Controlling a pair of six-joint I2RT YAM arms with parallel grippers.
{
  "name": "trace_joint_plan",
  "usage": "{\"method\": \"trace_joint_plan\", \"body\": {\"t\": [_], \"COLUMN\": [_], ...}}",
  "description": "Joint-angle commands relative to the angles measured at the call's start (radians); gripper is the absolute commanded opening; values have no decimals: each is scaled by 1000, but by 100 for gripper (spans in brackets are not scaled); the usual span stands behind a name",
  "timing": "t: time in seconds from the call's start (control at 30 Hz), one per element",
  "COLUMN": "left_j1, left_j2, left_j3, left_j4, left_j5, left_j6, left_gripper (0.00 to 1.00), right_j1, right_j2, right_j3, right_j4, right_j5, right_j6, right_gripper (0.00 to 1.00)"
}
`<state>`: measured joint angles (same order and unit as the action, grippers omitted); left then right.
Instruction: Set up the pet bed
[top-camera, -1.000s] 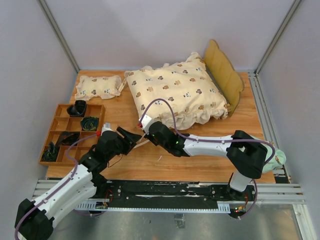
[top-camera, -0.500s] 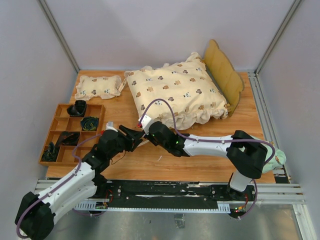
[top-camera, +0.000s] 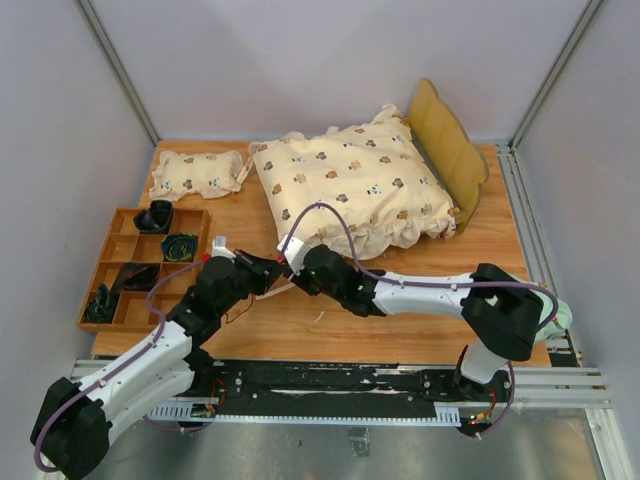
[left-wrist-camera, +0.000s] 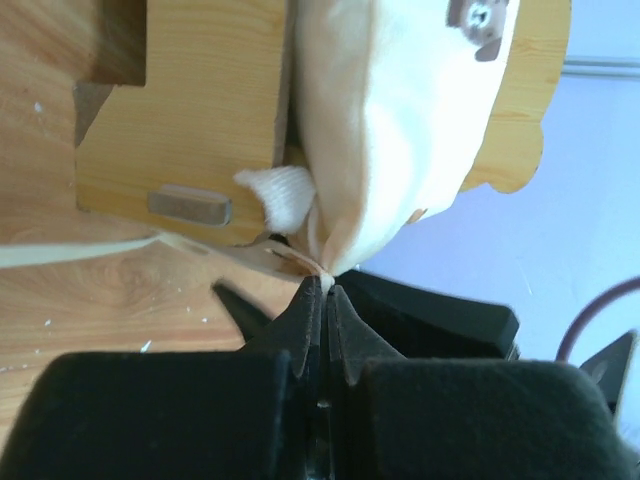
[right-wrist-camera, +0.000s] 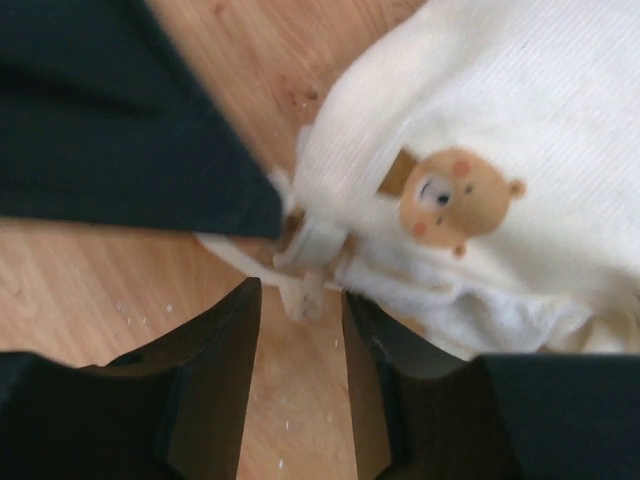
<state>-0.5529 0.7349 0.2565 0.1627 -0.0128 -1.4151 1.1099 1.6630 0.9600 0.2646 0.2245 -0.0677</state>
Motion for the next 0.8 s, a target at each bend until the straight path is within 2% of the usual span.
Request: {"method": "trace_joint_plan", "body": {"t": [0.0, 0.1, 0.17, 0.23, 0.3, 0.4, 0.6, 0.77], "left_j1": [1, 2, 2, 2, 2, 2, 2, 2], "left_j2": [40, 73, 87, 96, 102, 109, 101, 88], "left_j3": [97, 132, 132, 128, 126, 124, 127, 120], "left_j4": [13, -9, 10, 26, 33, 36, 14, 6], "left_j5": [-65, -71, -57, -51, -50, -49, -49, -62], "left_j6": [88, 87, 83, 75, 75, 71, 61, 59], "left_gripper": [0, 0, 0, 0, 0, 0, 0, 0], "right_j1": [-12, -11, 4, 48, 66, 76, 80, 76], "right_j2": [-121, -208, -245, -247, -203, -103, 81, 202], "right_j3": [-88, -182, -254, -324, -335, -278, -220, -150], "right_j4": [23, 47, 68, 151, 215, 248, 476, 517], "right_j5": [-115, -289, -420, -400, -370, -318, -233, -225], "right_j6": [-168, -315, -516, -699, -807, -904, -996, -1028], "right_gripper": [45, 51, 52, 53, 53, 52, 55, 56]}}
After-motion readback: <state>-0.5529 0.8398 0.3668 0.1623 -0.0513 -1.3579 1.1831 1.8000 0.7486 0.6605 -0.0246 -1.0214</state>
